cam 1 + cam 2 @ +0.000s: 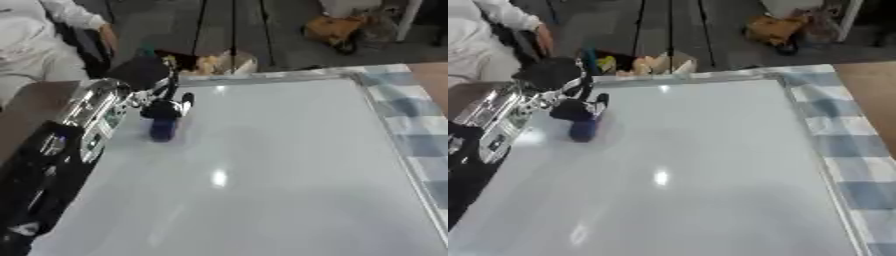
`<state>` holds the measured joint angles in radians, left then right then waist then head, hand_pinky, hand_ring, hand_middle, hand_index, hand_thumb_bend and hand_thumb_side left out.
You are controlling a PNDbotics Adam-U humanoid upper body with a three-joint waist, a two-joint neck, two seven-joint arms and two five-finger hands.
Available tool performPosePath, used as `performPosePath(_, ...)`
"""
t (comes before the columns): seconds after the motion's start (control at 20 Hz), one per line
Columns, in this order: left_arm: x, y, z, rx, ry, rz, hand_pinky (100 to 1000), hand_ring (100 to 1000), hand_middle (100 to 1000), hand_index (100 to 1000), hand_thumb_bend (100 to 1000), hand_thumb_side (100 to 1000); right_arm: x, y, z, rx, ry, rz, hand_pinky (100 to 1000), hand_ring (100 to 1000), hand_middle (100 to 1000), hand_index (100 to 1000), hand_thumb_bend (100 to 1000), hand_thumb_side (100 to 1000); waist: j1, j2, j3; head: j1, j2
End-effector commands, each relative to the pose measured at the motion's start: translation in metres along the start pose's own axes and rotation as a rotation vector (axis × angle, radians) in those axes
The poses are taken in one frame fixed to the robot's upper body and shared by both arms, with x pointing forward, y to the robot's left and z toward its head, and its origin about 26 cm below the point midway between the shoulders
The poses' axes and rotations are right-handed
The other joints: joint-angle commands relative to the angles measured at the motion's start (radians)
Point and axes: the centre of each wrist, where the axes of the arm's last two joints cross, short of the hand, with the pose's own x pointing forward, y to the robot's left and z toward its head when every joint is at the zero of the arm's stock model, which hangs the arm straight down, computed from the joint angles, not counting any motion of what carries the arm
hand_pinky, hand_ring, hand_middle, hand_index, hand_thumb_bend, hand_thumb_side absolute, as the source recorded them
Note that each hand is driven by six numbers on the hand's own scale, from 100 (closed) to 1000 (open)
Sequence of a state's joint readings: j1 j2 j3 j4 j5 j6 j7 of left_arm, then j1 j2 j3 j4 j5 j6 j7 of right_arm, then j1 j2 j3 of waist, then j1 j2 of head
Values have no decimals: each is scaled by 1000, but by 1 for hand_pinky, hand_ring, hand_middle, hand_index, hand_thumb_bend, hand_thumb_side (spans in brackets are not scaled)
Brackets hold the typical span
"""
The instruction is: Wipe the whiteboard clean with a brush.
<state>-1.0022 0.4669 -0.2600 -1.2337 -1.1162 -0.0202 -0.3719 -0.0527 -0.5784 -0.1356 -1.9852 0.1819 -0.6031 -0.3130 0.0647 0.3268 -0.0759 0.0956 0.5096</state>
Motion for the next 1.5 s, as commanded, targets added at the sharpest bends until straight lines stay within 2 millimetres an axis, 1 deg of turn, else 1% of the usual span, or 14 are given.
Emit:
performPosePath(0.05, -15, 7, 1, 17, 75, -15, 268, 379, 268, 399, 100, 786, 2, -7, -8, 12, -30, 15, 780, 809, 705, 857, 100, 976, -7, -17, -2, 0, 3)
performPosePath(0.15, -21, 0, -1, -10, 121, 1, 313, 399, 350, 465, 100, 854, 2, -7, -8, 11, -29, 16, 780, 809, 705, 857, 100, 977, -7, -16, -4, -1, 3)
performPosePath(0.25, -28, -7, -3, -36, 170, 30, 318, 406, 364, 457, 100, 861, 2, -7, -7, 9, -28, 17, 780, 809, 705, 857, 100, 977, -7, -15, -5, -1, 2)
performPosePath(0.3, -31, -10, -4, -48, 194, 49, 319, 425, 385, 381, 100, 884, 2, -7, -7, 9, -27, 17, 780, 809, 705, 857, 100, 978, -7, -15, -5, -1, 2)
performPosePath(0.35, -35, -13, -5, -62, 219, 72, 319, 427, 387, 375, 100, 886, 2, -6, -7, 8, -27, 18, 780, 809, 705, 857, 100, 978, -7, -14, -4, -1, 1)
performPosePath(0.4, -39, -15, -5, -74, 239, 92, 321, 435, 396, 330, 100, 900, 2, -6, -7, 8, -26, 18, 781, 810, 704, 857, 100, 978, -6, -14, -4, -2, 1)
performPosePath(0.45, -41, -17, -7, -85, 258, 110, 322, 438, 399, 321, 100, 903, 3, -6, -8, 9, -25, 17, 781, 810, 704, 857, 100, 978, -5, -13, -4, -3, 1)
performPosePath(0.55, -45, -20, -9, -103, 284, 137, 332, 480, 448, 294, 100, 921, 3, -6, -8, 10, -26, 17, 780, 809, 704, 857, 100, 980, -5, -12, -6, -2, 0)
performPosePath(0.75, -49, -23, -13, -146, 323, 181, 361, 568, 542, 323, 100, 947, 3, -4, -8, 13, -27, 16, 781, 810, 702, 858, 100, 983, -5, -7, -14, 1, -7)
performPosePath(0.9, -49, -25, -15, -178, 322, 219, 370, 588, 564, 329, 100, 962, 3, -3, -8, 13, -26, 15, 781, 810, 702, 858, 100, 983, -4, -5, -15, 3, -7)
performPosePath(1.0, -48, -25, -16, -191, 316, 249, 378, 597, 575, 331, 148, 1000, 3, -2, -8, 16, -25, 14, 782, 811, 702, 858, 100, 983, -4, -3, -16, 3, -6)
performPosePath(1.1, -47, -24, -17, -190, 318, 275, 386, 601, 579, 336, 172, 1000, 3, -1, -8, 18, -24, 13, 782, 811, 702, 859, 100, 984, -4, -1, -18, 4, -8)
performPosePath(1.3, -46, -26, -19, -191, 329, 300, 423, 637, 612, 365, 180, 1000, 3, 1, -9, 21, -24, 12, 782, 811, 701, 859, 100, 983, -2, 0, -22, 6, -10)
performPosePath(1.5, -47, -33, -21, -218, 361, 301, 467, 688, 657, 390, 236, 1000, 3, 1, -9, 23, -25, 9, 783, 812, 701, 859, 100, 984, -1, 1, -24, 8, -11)
